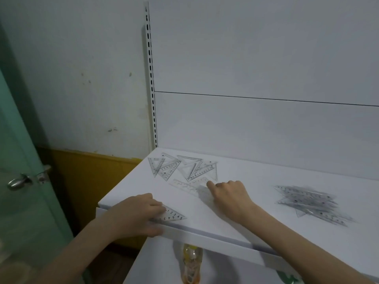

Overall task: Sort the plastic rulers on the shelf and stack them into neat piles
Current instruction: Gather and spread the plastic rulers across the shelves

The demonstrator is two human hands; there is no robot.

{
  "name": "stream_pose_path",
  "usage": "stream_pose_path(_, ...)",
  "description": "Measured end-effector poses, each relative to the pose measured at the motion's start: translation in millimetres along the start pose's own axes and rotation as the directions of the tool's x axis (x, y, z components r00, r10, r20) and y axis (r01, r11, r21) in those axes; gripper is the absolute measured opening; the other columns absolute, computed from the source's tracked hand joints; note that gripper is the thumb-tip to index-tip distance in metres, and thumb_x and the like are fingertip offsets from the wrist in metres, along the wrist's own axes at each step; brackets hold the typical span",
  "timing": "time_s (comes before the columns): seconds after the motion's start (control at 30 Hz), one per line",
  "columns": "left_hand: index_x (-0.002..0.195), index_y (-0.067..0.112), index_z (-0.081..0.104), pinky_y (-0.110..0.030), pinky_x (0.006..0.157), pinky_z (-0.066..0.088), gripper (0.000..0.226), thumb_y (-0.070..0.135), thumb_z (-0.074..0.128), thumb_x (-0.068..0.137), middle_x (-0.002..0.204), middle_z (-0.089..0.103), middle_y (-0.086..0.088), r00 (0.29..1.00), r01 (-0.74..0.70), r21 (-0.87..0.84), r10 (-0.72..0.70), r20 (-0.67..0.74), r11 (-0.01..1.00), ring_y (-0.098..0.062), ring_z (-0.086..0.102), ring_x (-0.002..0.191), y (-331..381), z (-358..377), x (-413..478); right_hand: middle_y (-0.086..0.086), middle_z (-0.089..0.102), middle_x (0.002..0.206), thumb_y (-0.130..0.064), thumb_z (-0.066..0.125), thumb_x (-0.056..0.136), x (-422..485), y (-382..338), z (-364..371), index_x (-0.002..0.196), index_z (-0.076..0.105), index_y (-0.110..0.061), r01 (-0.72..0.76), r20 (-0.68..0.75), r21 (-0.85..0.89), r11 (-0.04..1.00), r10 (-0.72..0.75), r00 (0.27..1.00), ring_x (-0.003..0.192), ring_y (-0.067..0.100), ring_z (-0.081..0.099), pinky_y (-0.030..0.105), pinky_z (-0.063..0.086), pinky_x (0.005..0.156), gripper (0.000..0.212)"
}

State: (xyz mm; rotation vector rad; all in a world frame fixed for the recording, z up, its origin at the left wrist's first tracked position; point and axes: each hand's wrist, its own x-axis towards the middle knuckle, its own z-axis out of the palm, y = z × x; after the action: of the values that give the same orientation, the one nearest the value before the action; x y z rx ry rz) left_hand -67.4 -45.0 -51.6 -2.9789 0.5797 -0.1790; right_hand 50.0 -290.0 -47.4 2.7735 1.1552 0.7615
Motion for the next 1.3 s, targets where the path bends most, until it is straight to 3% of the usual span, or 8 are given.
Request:
stream_pose_path(0.17, 0.089, 0.029, 0.073, -0.013, 0.053, 0.054, 0.041, 0.046, 0.035, 0.092, 0.082, 0.070, 0.019, 0.976, -0.106, 0.076, 0.119, -0.184, 0.991, 0.002, 0.064, 0.071, -3.8, 2.7, -22.8, -0.001, 0.070, 0.067, -0.013, 0.069, 0.074, -1.6, 12.8, -6.9, 0.091, 0.066, -0.018, -0.123, -0.115, 0.225, 0.967, 0.152, 0.982, 0.058, 0.029, 0.063, 0.027, 0.038, 0.046, 0.018)
stream_pose_path(0.27, 0.085, 0.017, 0.072, -0.019, 0.046, 0.053, 0.013, 0.029, 0.068, 0.082, 0.071, 0.069, 0.006, 0.937, -0.079, 0.160, 0.128, -0.325, 0.984, -0.006, 0.062, 0.060, 1.3, -10.7, -23.0, -0.003, 0.074, 0.076, -0.008, 0.056, 0.088, -3.3, 19.8, -19.7, 0.095, 0.066, -0.013, -0.289, 0.109, 0.735, 0.613, 0.314, 0.943, 0.074, 0.016, 0.069, 0.032, 0.053, 0.072, 0.014)
stream_pose_path(0.33, 0.085, 0.009, 0.073, -0.024, 0.045, 0.054, 0.029, 0.015, 0.085, 0.060, 0.071, 0.070, -0.001, 0.905, -0.038, 0.161, 0.102, -0.412, 0.986, -0.012, 0.065, 0.058, 6.2, -19.7, -17.2, 0.004, 0.074, 0.072, 0.001, 0.056, 0.087, -5.8, 23.5, -31.4, 0.090, 0.067, -0.005, -0.302, 0.182, 0.886, 0.353, 0.335, 0.924, 0.071, 0.015, 0.071, 0.029, 0.055, 0.071, 0.013)
stream_pose_path(0.53, 0.098, 0.006, 0.053, -0.029, 0.046, 0.055, 0.015, 0.006, 0.060, 0.084, 0.075, 0.069, -0.008, 0.823, -0.028, 0.206, 0.139, -0.550, 0.978, -0.020, 0.066, 0.060, 27.1, -27.6, 24.7, 0.015, 0.073, 0.082, 0.003, 0.057, 0.089, -25.1, 41.4, -55.2, 0.093, 0.065, 0.003, -0.323, 0.291, 0.945, 0.042, 0.340, 0.895, 0.077, 0.024, 0.072, 0.028, 0.056, 0.066, 0.009)
stream_pose_path(0.63, 0.087, 0.012, 0.064, -0.023, 0.055, 0.050, 0.029, 0.028, 0.041, 0.095, 0.071, 0.065, 0.001, 0.778, 0.015, -0.227, -0.154, -0.610, 0.974, -0.016, 0.062, 0.061, 51.2, -33.9, 52.3, 0.015, 0.072, 0.081, 0.004, 0.056, 0.089, -40.3, 58.0, -67.6, 0.094, 0.063, 0.007, -0.331, 0.331, 0.942, -0.062, 0.352, 0.876, 0.071, 0.021, 0.071, 0.026, 0.055, 0.064, 0.009)
stream_pose_path(0.8, 0.070, 0.039, 0.038, -0.028, 0.040, 0.048, 0.028, 0.024, 0.049, 0.091, 0.066, 0.054, 0.012, 0.772, -0.196, -0.574, -0.236, -0.591, 0.795, -0.011, 0.059, 0.055, 100.0, -46.6, 105.1, 0.018, 0.072, 0.085, -0.004, 0.051, 0.094, -80.4, 94.0, -84.9, 0.094, 0.058, -0.005, -0.364, 0.383, 0.923, -0.127, 0.411, 0.827, 0.071, 0.034, 0.070, 0.031, 0.052, 0.055, 0.007)
stream_pose_path(1.0, 0.068, 0.009, 0.038, -0.025, 0.032, 0.039, 0.029, 0.005, 0.047, 0.096, 0.074, 0.070, 0.001, 0.859, -0.291, -0.801, -0.226, -0.460, 0.524, -0.022, 0.063, 0.047, 171.4, -52.1, 167.8, 0.012, 0.073, 0.082, -0.011, 0.043, 0.098, -144.9, 152.0, -91.3, 0.101, 0.055, -0.009, -0.456, 0.360, 0.890, 0.010, 0.597, 0.717, 0.051, 0.025, 0.052, 0.024, 0.034, 0.044, 0.013)
stream_pose_path(1.3, 0.065, 0.023, 0.031, -0.024, 0.051, 0.029, 0.034, 0.050, 0.042, 0.081, 0.053, 0.033, 0.001, 0.846, -0.414, -0.713, -0.050, -0.532, 0.566, -0.010, 0.029, 0.049, 281.7, -54.6, 253.0, 0.012, 0.074, 0.088, -0.007, 0.034, 0.097, -244.4, 258.4, -113.0, 0.107, 0.060, -0.016, -0.528, 0.411, 0.848, -0.036, 0.673, 0.615, 0.057, 0.020, 0.053, 0.023, 0.033, 0.049, 0.029)
